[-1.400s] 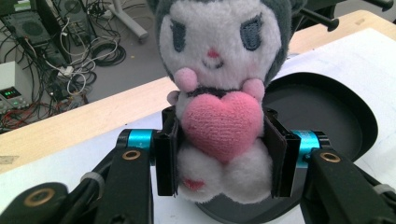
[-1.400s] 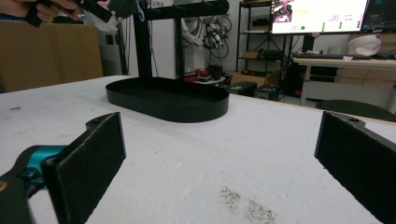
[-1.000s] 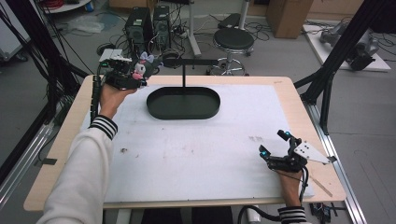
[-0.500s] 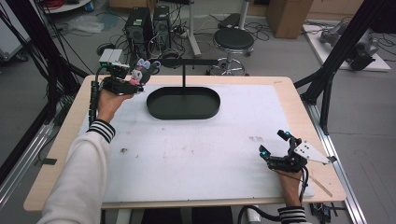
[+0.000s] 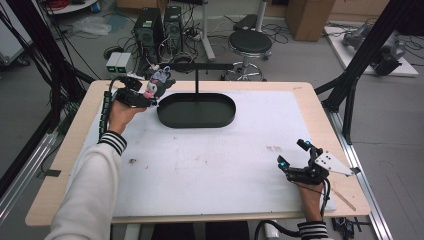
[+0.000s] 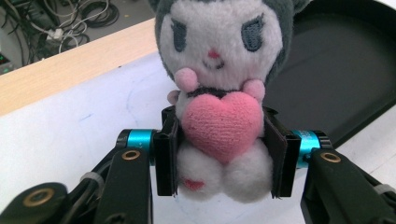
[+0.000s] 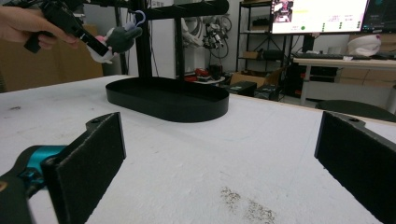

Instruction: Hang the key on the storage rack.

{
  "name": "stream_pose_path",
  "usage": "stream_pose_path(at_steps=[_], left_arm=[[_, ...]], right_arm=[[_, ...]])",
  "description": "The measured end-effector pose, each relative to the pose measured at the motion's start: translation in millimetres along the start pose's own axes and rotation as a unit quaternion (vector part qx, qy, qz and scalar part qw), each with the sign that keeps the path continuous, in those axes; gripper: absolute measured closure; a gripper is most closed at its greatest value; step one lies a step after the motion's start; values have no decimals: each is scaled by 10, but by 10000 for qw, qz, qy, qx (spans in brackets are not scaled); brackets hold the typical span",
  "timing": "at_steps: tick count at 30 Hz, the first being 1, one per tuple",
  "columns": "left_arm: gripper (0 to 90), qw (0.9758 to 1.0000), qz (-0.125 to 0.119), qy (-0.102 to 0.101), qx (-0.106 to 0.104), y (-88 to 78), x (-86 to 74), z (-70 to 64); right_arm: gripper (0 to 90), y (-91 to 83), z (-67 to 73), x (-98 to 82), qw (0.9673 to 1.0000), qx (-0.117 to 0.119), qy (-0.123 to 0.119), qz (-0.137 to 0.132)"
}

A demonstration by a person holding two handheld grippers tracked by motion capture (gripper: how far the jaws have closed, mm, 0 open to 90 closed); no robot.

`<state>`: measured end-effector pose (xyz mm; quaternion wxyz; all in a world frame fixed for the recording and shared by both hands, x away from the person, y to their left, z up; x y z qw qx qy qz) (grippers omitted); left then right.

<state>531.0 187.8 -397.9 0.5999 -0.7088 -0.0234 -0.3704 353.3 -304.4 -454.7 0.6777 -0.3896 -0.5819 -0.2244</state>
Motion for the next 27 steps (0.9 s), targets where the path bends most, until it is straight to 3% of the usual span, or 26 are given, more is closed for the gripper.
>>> stream_pose_path(at_steps=[3, 7, 8, 9, 11, 13, 14, 16, 17, 18, 20, 22, 27], left_arm=[[545, 9998, -47, 112, -147, 45, -1, -25], [500, 9970, -247, 346, -651, 88, -26, -60], [477, 9950, -357, 350, -865, 80, -32, -78], [415, 9937, -504, 347, -941, 64, -30, -85], [293, 9926, -801, 314, -861, 17, -21, -76], [221, 9891, -928, 402, -1074, -62, -42, -89], [177, 9844, -1164, 395, -1257, -125, -41, -103], [50, 9773, -1531, 312, -1431, -232, -57, -119], [17, 9750, -1693, 326, -1402, -298, -77, -131], [17, 9699, -1934, 442, -1416, -393, -114, -158], [17, 9621, -2278, 514, -1411, -535, -207, -189], [17, 9588, -2428, 599, -1351, -621, -301, -212], [17, 9555, -2573, 882, -1144, -781, -684, -346]], right_arm=[[8, -1, 5, -2, 10000, 21, 22, 8], [8, -1, -2, -1, 10000, 2, 31, 3], [8, -2, 1, 0, 10000, 13, 37, -2], [8, -1, 2, 0, 10000, 19, 7, -6], [8, -1, 1, -1, 10000, 13, 31, 5], [8, -1, -1, -1, 10000, 10, 29, 6], [8, -1, 1, -1, 10000, 13, 25, 5], [8, -1, -1, -1, 10000, 8, 32, 6], [9, 0, 1, 0, 10000, 13, 14, -5], [8, 0, 4, -2, 10000, 16, 19, 14], [8, -2, -3, -2, 10000, -6, 40, 13], [8, 0, 0, -1, 10000, -5, 28, 3], [8, 0, 3, -1, 10000, -4, 29, 8]])
Point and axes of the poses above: each handheld gripper's, and its own axes: y roughly forward along the jaws, x roughly out of its top, z roughly to its left, the point moved 7 cm from there along y, roughly forward along the jaws, and after that the axes turned 14 degrees about z, right-handed, at the moved point
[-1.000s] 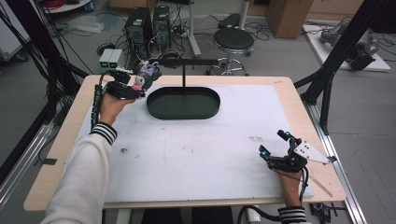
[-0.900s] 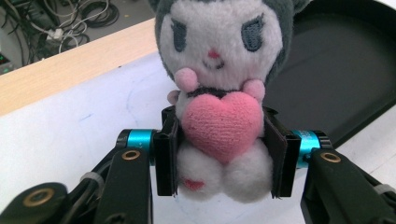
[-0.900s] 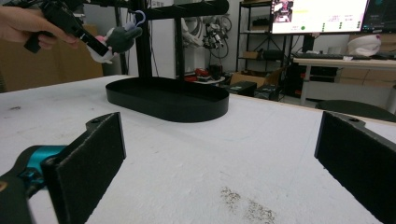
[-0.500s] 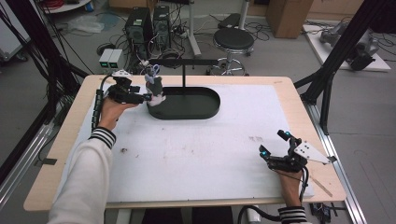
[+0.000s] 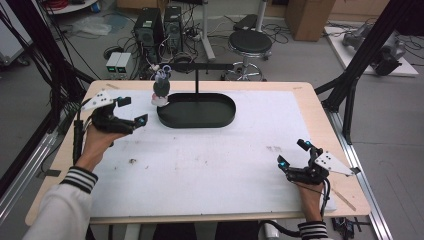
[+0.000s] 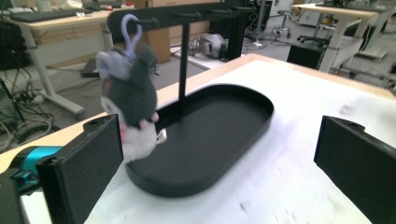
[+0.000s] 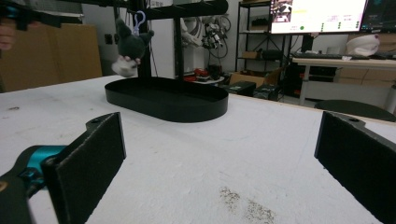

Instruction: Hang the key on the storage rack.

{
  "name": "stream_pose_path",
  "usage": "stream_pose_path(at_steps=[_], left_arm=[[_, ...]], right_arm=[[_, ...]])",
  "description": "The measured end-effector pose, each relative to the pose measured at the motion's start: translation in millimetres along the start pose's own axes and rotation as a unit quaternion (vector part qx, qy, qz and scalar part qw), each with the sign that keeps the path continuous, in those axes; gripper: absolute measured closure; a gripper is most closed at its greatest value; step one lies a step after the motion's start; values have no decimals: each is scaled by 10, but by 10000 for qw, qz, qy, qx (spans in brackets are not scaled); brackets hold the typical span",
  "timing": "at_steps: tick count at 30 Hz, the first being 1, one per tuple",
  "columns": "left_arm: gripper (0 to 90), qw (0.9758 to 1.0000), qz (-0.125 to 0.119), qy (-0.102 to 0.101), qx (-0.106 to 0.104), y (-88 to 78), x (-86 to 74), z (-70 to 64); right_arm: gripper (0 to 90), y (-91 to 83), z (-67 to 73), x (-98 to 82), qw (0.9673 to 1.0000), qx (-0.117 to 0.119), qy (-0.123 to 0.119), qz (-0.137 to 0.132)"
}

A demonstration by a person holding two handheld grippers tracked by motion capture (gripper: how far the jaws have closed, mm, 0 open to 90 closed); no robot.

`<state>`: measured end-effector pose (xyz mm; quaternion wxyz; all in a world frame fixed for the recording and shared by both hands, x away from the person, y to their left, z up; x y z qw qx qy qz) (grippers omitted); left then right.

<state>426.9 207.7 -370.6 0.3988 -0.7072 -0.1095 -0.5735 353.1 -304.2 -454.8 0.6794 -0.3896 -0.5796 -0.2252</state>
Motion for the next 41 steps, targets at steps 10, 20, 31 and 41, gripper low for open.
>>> stream_pose_path(at_steps=[10, 20, 31, 41], left_arm=[[17, 9981, -393, -73, 476, -348, -585, -218], [17, 9950, -664, -160, 729, -485, -931, -368], [17, 9917, -871, -156, 930, -513, -1196, -435], [17, 9893, -1078, -155, 970, -547, -1196, -443]], right_arm=[[8, 3, 2, 2, 10000, -14, -38, -4], [8, 5, 9, 1, 10000, -34, -70, 7], [8, 2, 14, -3, 9999, -45, -105, 29], [8, 5, 19, 0, 9999, -32, -128, 12]])
Point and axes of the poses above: each handheld gripper's, and its own axes: y roughly forward along the jaws, x roughly out of its top, z roughly to its left, the point moved 7 cm from there along y, roughly forward along the jaws, and after that the axes turned 14 degrees about z, right-handed, at the moved point
